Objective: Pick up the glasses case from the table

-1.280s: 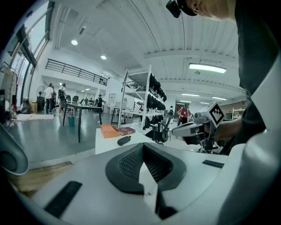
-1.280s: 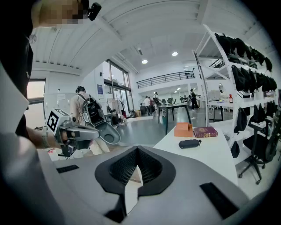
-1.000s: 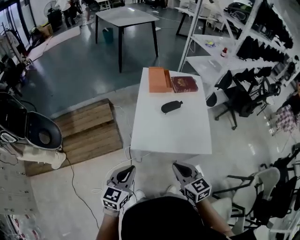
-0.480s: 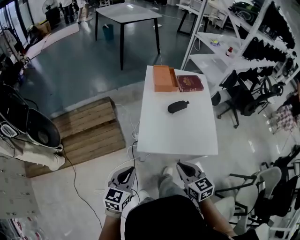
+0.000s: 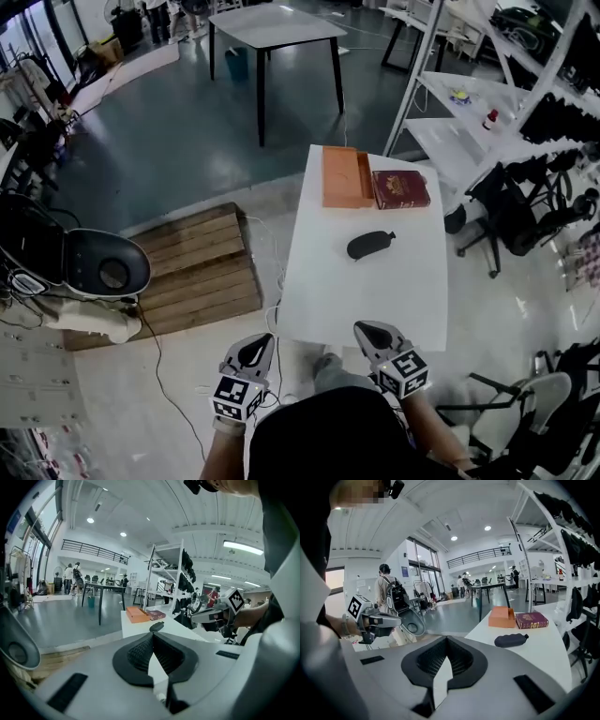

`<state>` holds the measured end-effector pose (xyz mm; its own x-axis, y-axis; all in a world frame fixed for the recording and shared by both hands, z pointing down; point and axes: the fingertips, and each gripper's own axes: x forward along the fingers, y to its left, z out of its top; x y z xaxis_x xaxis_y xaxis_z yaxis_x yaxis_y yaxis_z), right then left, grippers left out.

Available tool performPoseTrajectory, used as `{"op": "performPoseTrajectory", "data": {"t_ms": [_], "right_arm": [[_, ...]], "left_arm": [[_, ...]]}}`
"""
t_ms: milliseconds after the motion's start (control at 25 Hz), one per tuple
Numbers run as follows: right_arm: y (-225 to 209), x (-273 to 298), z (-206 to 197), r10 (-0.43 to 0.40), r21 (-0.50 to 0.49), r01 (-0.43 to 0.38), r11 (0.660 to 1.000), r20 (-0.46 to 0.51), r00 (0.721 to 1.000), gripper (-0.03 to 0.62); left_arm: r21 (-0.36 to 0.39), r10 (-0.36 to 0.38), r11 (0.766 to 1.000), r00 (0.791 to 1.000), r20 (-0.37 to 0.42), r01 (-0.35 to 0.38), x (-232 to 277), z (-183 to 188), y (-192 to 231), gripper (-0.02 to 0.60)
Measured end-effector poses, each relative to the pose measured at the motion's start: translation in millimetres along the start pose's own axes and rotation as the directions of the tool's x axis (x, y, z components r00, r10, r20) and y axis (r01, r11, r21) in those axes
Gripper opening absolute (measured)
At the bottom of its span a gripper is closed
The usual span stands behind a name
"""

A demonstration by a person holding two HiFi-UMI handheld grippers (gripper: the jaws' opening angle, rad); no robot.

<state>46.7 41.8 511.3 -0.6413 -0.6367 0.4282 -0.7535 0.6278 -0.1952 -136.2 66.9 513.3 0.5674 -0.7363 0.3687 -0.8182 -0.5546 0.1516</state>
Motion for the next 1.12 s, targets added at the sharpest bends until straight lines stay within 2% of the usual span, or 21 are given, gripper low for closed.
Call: {"op": "performPoseTrajectory", "data": {"t_ms": [320, 480, 640, 760, 920, 1120], "right_arm": [[-101, 24, 21, 0.024, -0.005, -0.024, 1.0, -0.021, 0.999, 0.028], [-146, 35, 22, 0.027, -0.009, -0.027, 1.0, -0.044, 0.999, 0.028], [-185, 48, 11, 0.035, -0.032, -0.039, 0.999, -0.107, 0.994, 0.041], [-206, 64, 4, 0.038, -0.075, -0.051, 0.996, -0.163, 0.986, 0.097], [-221, 90, -2, 0.045, -0.181, -0.09, 0.979, -0.239, 0.97, 0.158], [-234, 126, -13, 0.042, -0.329, -0.165, 0.93, -0.351, 0.935, 0.249]], "left_arm": [[0.003, 0.029, 1.0, 0.998, -0.054, -0.028, 82, 39, 0, 0.018], [0.034, 0.041, 0.999, 0.993, -0.113, -0.037, 112, 42, -4, 0.018], [0.055, 0.046, 0.998, 0.986, -0.158, -0.038, 131, 36, -12, 0.018], [0.055, 0.058, 0.997, 0.983, -0.172, -0.049, 137, 34, -11, 0.018], [0.017, 0.079, 0.997, 0.978, -0.195, -0.077, 138, 32, -3, 0.018], [-0.014, 0.1, 0.994, 0.967, -0.234, -0.107, 129, 18, 15, 0.018]]}}
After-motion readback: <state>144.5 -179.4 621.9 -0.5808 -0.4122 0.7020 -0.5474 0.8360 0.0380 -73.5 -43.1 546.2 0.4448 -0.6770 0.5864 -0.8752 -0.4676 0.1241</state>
